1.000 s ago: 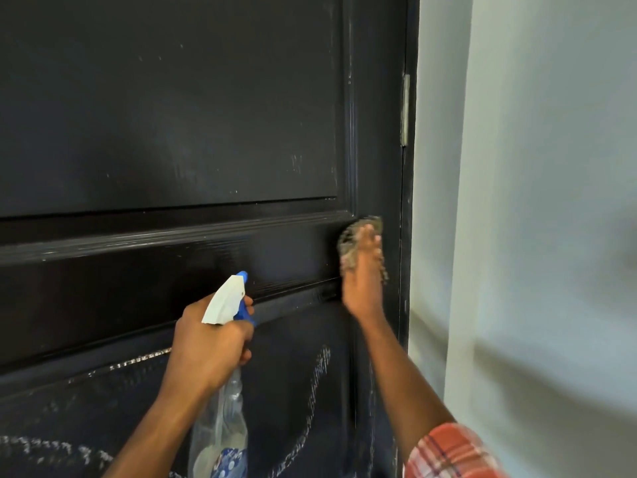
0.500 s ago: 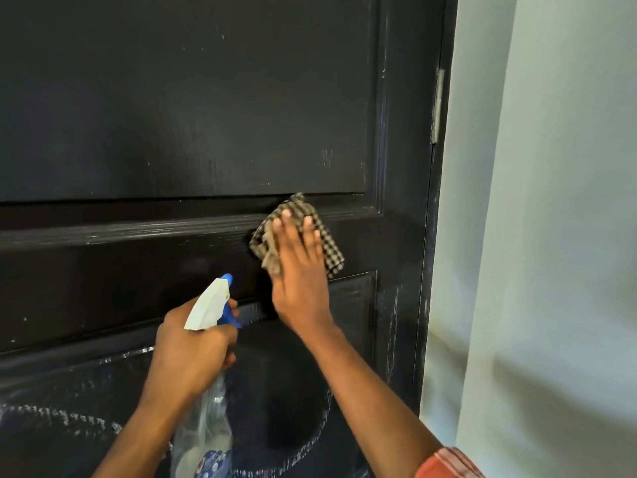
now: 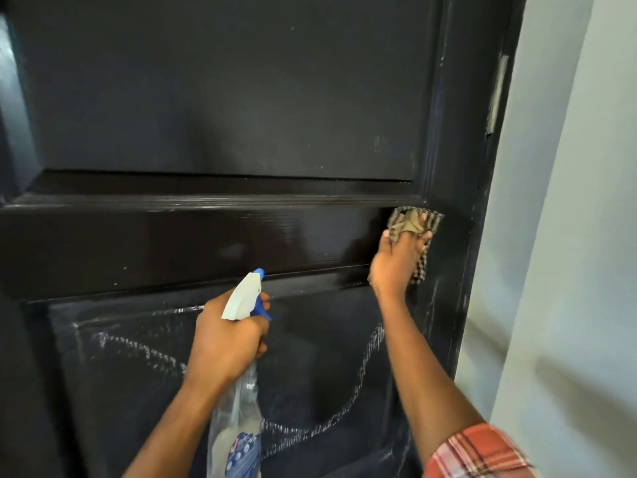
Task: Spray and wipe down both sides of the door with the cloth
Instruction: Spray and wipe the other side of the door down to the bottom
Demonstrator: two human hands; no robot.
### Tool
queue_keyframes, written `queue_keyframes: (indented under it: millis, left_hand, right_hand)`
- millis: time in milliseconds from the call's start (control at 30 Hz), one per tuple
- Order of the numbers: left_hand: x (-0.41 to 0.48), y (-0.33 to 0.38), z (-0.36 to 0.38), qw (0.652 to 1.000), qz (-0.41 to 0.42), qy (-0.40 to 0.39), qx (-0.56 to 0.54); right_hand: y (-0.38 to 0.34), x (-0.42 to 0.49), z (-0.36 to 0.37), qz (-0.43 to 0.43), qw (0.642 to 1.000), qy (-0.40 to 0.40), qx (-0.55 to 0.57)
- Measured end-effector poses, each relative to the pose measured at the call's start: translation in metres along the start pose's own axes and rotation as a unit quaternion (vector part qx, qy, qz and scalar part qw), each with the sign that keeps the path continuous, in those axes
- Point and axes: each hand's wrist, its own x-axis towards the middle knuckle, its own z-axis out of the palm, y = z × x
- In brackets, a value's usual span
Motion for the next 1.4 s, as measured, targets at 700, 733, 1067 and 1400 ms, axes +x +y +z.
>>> queue_keyframes:
  millis: [700,733,1067,1400]
  left_hand:
    - [-0.036,0.0,-0.144,0.985,0.007,0.165,0.051]
    - [-0.042,-0.001,-0.148,0.984,0.004,0.172,0.045]
    - [-0.066,-0.023,-0.217,0.971,0.014,0.23,0.064]
    - [-0.063,-0.081,-0.271,0.958,0.005,0.264,0.114]
  right_hand:
    - [-0.073,-0.067,0.025,0.001,0.998,-0.048,-0.048]
    - [-0.082,-0.072,0.03,0.01,0.998,-0.051,-0.04]
    - [-0.228,-0.237,0.126,-0.582,0.778,-0.19,-0.14]
    - [-0.259,-0.295,0.17,-0.709,0.654,-0.174,-0.199]
